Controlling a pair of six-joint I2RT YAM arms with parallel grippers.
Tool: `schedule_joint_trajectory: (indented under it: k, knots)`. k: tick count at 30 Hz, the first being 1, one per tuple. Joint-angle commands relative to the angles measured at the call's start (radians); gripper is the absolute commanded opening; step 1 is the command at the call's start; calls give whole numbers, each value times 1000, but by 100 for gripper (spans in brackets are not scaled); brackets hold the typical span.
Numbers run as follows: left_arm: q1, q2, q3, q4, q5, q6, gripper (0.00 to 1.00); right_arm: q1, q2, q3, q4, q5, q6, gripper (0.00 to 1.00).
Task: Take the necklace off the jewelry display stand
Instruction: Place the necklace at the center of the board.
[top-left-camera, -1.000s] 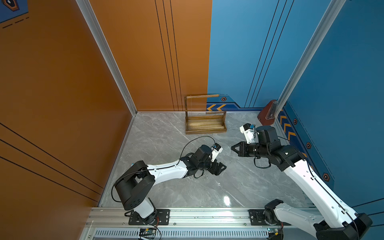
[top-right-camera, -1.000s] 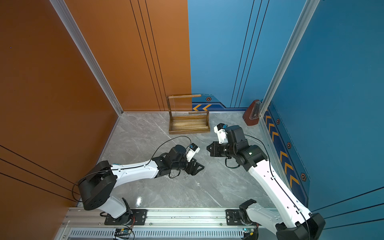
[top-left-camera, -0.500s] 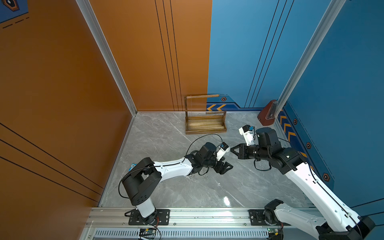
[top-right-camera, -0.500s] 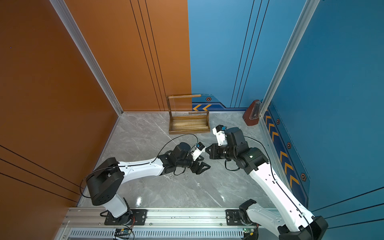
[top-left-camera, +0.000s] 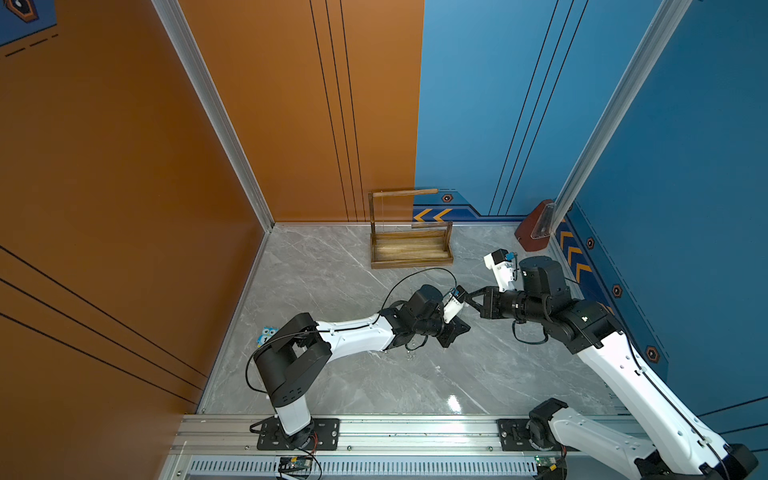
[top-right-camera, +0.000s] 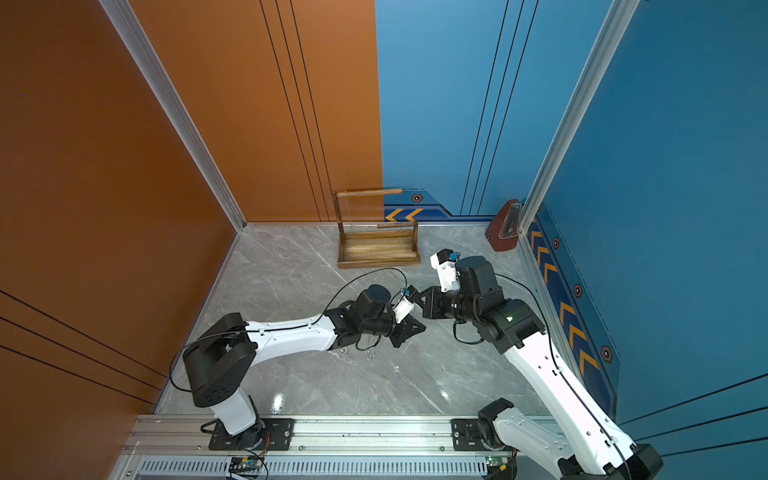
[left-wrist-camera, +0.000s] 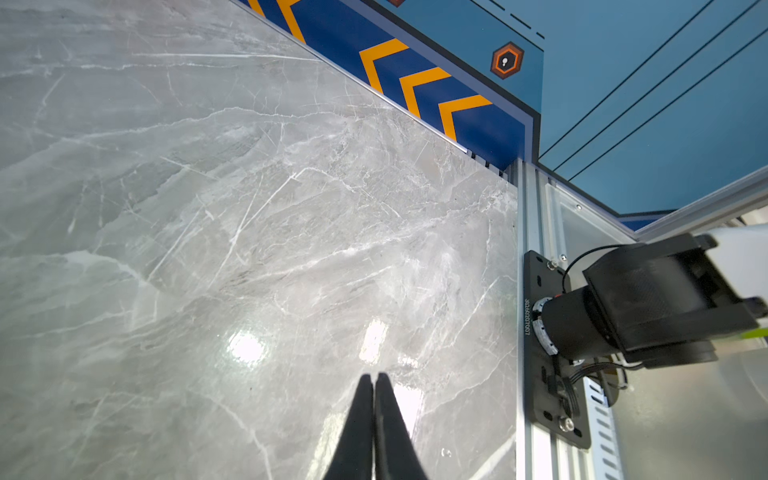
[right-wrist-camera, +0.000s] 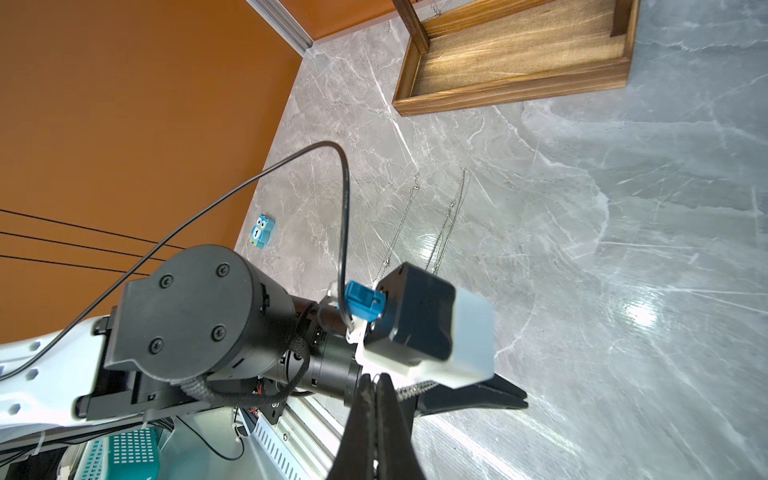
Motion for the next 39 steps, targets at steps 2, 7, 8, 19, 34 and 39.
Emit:
schedule_joint_trajectory:
  k: [2, 7, 8, 19, 34, 39]
  knots:
    - [-5, -1, 15, -1, -16, -10, 0, -11, -13, -13, 1, 23, 18, 0]
    - [9, 2, -29, 1, -39, -59, 0, -14, -10, -26, 1, 36, 37, 0]
    - [9, 0, -50, 11, -41, -78, 0, -14, -7, -30, 3, 33, 42, 0]
    - [-16, -52, -221, 45, -114, -288, 0, 62, 0, -141, 83, 45, 107, 0]
    - [-39, -67, -351, 49, -237, -483, 0, 118, 146, -161, 97, 146, 79, 0]
    - [-13, -11, -334, 49, -223, -505, 1, 109, 236, -124, 95, 180, 41, 0]
